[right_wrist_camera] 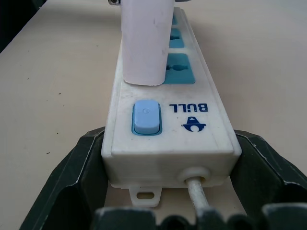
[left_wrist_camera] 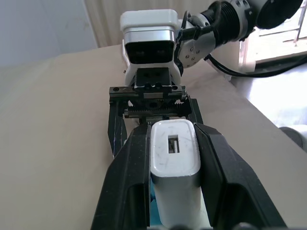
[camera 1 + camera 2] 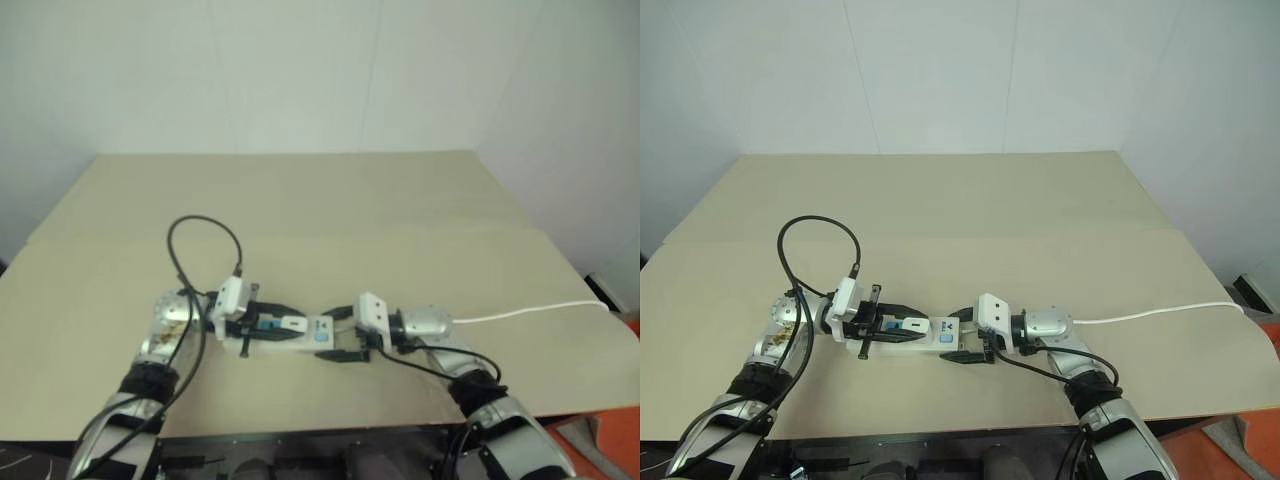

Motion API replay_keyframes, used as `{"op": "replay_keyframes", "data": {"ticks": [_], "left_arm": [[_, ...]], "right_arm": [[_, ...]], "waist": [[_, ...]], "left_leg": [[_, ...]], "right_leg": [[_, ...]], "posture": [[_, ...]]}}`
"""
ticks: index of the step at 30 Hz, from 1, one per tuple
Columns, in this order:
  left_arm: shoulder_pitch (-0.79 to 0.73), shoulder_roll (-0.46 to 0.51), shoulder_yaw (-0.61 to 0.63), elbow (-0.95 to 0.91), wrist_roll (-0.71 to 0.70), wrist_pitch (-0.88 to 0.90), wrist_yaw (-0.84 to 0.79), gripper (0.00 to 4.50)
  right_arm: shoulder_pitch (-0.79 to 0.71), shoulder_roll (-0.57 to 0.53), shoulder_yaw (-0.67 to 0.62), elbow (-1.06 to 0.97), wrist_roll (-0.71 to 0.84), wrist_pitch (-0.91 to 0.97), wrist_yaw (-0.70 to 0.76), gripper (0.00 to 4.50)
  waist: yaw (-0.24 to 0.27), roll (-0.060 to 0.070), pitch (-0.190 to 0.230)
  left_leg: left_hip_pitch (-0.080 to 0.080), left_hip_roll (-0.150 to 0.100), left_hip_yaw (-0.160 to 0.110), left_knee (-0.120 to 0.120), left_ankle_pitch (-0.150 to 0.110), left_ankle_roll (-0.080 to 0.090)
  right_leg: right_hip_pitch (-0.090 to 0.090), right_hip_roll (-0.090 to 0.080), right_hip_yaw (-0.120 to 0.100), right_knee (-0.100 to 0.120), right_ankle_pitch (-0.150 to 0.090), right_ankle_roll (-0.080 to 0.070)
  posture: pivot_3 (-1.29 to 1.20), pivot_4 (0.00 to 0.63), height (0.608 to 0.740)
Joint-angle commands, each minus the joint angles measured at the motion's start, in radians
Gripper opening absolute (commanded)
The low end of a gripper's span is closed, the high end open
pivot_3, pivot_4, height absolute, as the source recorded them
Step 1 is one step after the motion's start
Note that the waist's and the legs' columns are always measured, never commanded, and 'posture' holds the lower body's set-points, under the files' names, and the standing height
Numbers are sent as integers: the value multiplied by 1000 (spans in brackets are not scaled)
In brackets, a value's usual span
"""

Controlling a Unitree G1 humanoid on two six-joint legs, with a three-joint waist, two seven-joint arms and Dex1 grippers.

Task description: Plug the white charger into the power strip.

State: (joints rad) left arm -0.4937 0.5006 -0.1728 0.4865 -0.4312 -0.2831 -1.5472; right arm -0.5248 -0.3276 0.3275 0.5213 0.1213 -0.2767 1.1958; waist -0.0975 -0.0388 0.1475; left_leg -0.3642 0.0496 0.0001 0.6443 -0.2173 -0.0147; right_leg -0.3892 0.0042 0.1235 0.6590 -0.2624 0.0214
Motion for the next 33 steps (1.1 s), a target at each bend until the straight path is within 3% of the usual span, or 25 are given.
{"op": "replay_keyframes", "data": {"ticks": [1,5,16,26,33], "left_arm": [[46,23,-13,49,74,65,26,1040],[47,17,12,31,62,78,47,1040],[87,26,28,-56,68,71,27,4452],[79,101,88,-190,-1,197,9,4452],[49,190,291,-265,-119,297,92,4452]], "right_arm": [[19,-24,26,24,-55,-11,13,3409],[19,-21,29,30,-58,-15,10,3409],[15,-17,29,45,-54,-19,15,3409],[10,-16,27,54,-55,-25,17,3409],[-11,-4,-1,60,-14,84,20,3409]], "waist": [[0,0,0],[0,1,-1],[-1,1,0],[-2,1,0],[-4,0,1]], "left_leg": [[0,0,0,0,0,0],[1,0,0,-1,0,0],[-3,0,0,-3,0,0],[-6,1,0,-3,0,0],[-13,1,0,-3,0,0]], "right_leg": [[0,0,0,0,0,0],[0,0,0,0,0,0],[-3,0,-1,-2,-1,-1],[-7,0,-1,-2,-1,-1],[-15,0,-1,-2,-1,-1]], "posture": [[0,150,740],[0,150,740],[0,150,740],[0,150,740],[0,150,740]]}}
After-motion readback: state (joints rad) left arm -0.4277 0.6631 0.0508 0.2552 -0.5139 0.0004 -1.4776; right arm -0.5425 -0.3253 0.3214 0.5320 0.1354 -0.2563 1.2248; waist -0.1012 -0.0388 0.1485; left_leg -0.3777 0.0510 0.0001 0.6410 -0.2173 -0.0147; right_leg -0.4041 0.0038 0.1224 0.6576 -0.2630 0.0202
